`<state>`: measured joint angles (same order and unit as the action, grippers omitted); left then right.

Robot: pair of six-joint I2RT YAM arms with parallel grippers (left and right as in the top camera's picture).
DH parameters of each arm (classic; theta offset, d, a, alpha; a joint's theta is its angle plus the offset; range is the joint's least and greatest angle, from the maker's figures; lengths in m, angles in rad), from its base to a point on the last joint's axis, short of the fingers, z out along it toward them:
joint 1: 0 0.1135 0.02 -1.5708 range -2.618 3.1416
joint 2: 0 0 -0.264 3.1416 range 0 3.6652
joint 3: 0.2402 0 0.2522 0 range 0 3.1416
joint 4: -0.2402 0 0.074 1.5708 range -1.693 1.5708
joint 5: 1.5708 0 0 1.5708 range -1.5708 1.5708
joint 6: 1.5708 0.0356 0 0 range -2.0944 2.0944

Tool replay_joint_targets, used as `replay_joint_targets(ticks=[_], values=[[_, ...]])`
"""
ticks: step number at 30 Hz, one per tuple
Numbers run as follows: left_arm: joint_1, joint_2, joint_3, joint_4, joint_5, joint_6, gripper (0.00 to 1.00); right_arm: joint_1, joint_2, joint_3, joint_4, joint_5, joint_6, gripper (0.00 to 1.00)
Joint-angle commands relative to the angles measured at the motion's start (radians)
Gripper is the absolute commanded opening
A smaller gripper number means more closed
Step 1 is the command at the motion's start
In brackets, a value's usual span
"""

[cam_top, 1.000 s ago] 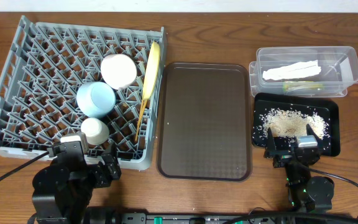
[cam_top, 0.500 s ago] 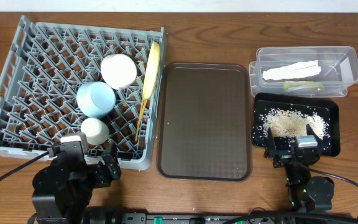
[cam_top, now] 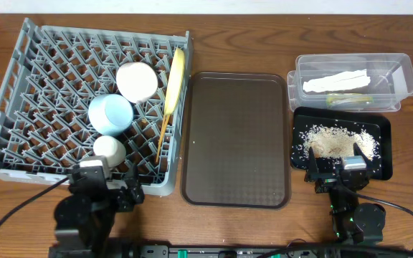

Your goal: Sort waste into correct bins and load items into the dishwasher

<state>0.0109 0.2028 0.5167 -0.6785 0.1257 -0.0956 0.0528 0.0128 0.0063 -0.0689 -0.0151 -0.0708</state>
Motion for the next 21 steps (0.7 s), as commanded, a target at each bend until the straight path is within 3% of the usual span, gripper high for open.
replay_joint_targets(ticks=[1, 13, 17, 21], values=[[0.004, -0.085, -0.154, 0.125, -0.003, 0.019, 0.91, 0.005, -0.005, -0.001, -0.005, -0.008, -0.013, 0.99], [0.006, -0.201, -0.461, 0.669, -0.095, 0.021, 0.91, 0.005, -0.005, -0.001, -0.005, -0.008, -0.013, 0.99], [0.006, -0.201, -0.504, 0.731, -0.115, 0.021, 0.91, 0.005, -0.005, -0.001, -0.005, -0.008, -0.013, 0.99], [0.006, -0.201, -0.513, 0.674, -0.116, 0.034, 0.91, 0.005, -0.005, -0.001, -0.005, -0.008, -0.013, 0.99]])
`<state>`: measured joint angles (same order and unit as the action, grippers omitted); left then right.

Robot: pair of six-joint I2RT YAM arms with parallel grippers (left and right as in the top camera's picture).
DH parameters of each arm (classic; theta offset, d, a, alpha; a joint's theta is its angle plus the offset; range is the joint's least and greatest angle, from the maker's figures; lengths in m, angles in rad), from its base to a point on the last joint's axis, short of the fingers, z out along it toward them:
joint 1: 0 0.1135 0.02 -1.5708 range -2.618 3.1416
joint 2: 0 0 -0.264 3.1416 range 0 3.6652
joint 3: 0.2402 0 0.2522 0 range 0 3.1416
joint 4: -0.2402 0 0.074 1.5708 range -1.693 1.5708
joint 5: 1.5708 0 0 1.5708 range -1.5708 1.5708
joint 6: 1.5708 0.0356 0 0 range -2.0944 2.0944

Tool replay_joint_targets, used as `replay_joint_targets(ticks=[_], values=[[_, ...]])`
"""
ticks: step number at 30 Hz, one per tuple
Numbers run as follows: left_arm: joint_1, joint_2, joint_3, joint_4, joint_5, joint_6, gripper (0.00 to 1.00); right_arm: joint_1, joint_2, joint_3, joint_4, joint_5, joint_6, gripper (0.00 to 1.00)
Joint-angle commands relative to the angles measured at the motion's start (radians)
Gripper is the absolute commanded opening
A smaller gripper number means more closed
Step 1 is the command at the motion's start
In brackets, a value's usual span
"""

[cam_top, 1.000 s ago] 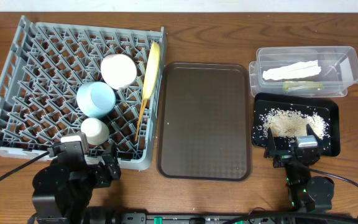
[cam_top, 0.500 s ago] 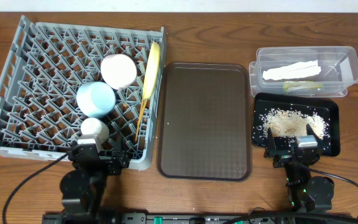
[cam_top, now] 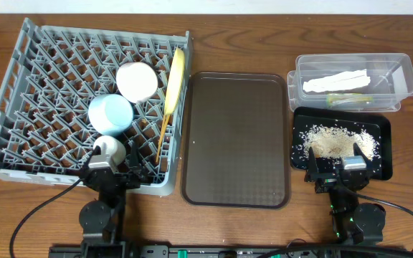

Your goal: Sort waste into correct bins and load items into the dishwasher

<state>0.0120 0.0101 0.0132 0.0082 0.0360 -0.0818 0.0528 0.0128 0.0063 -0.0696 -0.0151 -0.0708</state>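
Observation:
The grey dish rack on the left holds a white bowl, a light blue cup, a small white cup, a yellow plate on edge and a wooden stick. The brown tray in the middle is bare. A clear bin holds white paper and a green scrap. A black bin holds rice-like crumbs. My left gripper sits open at the rack's front edge, holding nothing. My right gripper is open at the black bin's near edge, holding nothing.
Both arm bases stand at the table's front edge, with cables trailing off to the sides. Wooden table shows between the rack, the tray and the bins.
My left arm has dropped lower and drawn in, and its gripper now lies slightly farther forward against the rack's front edge. The right arm and all objects are unchanged.

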Motion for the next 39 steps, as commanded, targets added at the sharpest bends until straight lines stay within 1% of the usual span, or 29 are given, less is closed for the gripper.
replay_joint_targets(ticks=[1, 4, 39], values=[[0.005, -0.008, -0.010, -0.028, -0.026, 0.027, 0.91, 0.005, -0.005, -0.001, -0.004, -0.008, -0.013, 0.99], [0.005, -0.008, -0.010, -0.082, -0.026, 0.026, 0.91, 0.005, -0.005, -0.001, -0.004, -0.008, -0.013, 0.99], [0.005, -0.006, -0.009, -0.079, -0.026, 0.026, 0.92, 0.005, -0.005, -0.001, -0.004, -0.008, -0.013, 0.99]])
